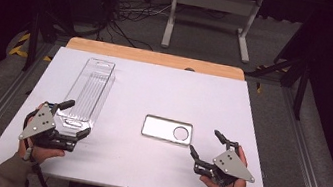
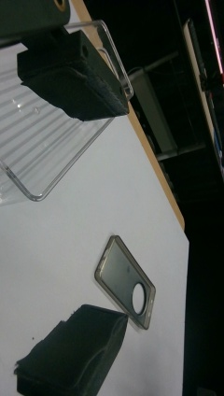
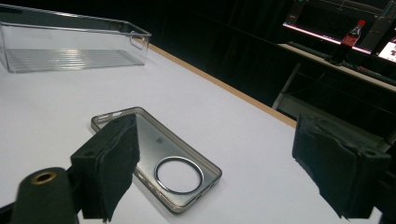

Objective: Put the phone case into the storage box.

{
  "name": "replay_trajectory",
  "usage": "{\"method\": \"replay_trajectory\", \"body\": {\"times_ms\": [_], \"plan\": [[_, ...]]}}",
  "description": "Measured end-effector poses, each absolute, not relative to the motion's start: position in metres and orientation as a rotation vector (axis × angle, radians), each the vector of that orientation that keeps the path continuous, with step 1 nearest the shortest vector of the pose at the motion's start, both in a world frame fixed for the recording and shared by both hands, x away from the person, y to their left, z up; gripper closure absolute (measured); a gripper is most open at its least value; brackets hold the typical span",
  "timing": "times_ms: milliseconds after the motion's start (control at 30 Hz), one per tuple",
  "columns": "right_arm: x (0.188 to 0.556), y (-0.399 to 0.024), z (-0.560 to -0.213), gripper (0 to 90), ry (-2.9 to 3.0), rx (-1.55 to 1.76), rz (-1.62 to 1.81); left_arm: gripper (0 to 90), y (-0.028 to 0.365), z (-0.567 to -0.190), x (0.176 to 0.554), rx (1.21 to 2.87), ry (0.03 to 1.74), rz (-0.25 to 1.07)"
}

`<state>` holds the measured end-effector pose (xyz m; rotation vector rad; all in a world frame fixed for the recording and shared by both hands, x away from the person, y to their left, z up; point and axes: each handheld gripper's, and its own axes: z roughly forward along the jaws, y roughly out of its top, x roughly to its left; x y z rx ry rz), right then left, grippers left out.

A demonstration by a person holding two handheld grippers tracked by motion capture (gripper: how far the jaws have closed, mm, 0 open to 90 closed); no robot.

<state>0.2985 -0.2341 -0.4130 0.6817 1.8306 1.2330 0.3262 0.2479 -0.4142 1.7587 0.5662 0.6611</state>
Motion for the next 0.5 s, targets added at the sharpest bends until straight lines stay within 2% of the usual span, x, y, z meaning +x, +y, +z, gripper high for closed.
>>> {"method": "replay_trajectory", "body": {"times_ms": [300,500], "plan": [[0.296,-0.233,-0.412,16.1,1.855,0.662,1.206,3.3,0.250,-0.416,0.326,1.774,0.552,0.643],[0.308,-0.233,-0.409,15.3,1.863,0.706,1.220,2.9,0.255,-0.418,0.325,1.771,0.557,0.641]]}}
